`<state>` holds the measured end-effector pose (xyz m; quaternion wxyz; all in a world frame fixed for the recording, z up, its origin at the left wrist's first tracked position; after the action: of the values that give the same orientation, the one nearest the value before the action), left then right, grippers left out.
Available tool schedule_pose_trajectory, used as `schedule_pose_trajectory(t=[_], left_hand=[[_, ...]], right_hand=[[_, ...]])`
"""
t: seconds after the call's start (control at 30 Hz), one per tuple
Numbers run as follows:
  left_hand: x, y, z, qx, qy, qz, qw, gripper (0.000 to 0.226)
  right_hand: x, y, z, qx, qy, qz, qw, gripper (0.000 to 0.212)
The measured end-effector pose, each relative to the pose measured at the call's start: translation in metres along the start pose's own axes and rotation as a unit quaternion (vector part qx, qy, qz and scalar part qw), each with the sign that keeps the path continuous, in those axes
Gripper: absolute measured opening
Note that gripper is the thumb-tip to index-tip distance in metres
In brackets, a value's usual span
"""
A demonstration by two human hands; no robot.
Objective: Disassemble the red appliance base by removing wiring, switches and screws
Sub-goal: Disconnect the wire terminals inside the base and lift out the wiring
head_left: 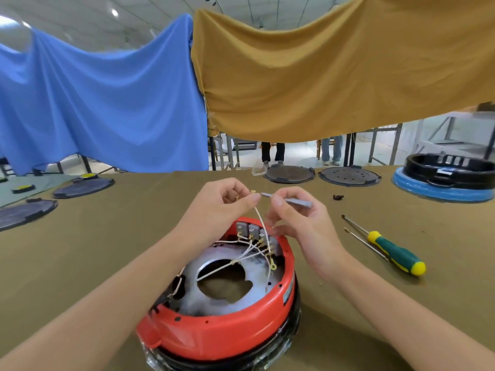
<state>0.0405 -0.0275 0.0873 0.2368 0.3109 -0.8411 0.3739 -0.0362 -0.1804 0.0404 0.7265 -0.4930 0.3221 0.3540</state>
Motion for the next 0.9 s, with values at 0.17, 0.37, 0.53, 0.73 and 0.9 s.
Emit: schedule_pose_trajectory(t=[0.17, 0.37, 0.53, 0.73, 0.9], left_hand=[[0.018, -0.01, 0.01, -0.032, 0.002, 0.008, 0.999, 0.01], [0.009, -0.01, 0.015, -0.08, 0.122, -0.021, 0.989, 0.023], [-0.003, -0.01, 0.022, -0.081, 0.131, -0.033, 0.987, 0.016], [-0.007, -0.011, 0.016, -0.064, 0.114, -0.024, 0.991, 0.018], [-0.023, -0.016, -0.005, -0.086, -0.111, -0.045, 0.989, 0.022]], right_hand=[[0.0, 0.0, 0.002, 0.012, -0.024, -0.008, 1.0, 0.022], [-0.004, -0.007, -0.016, 0.09, -0.042, -0.001, 0.995, 0.011], [-0.004, -0.008, -0.018, 0.087, -0.018, -0.004, 0.996, 0.007], [-0.001, -0.013, -0.038, 0.168, -0.002, 0.01, 0.986, 0.01], [0.003, -0.02, -0.076, 0.27, 0.064, 0.041, 0.96, 0.009]])
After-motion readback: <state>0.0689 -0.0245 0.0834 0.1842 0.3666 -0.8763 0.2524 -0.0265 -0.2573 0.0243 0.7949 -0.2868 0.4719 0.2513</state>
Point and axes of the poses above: each hand's wrist, its own y-axis away from the middle knuckle, its own z-axis out of the palm, x = y × z, the point moved 4 cm from there along -y, towards the middle knuckle, and after that the axes turned 11 degrees about -y, right-handed, at the moved point
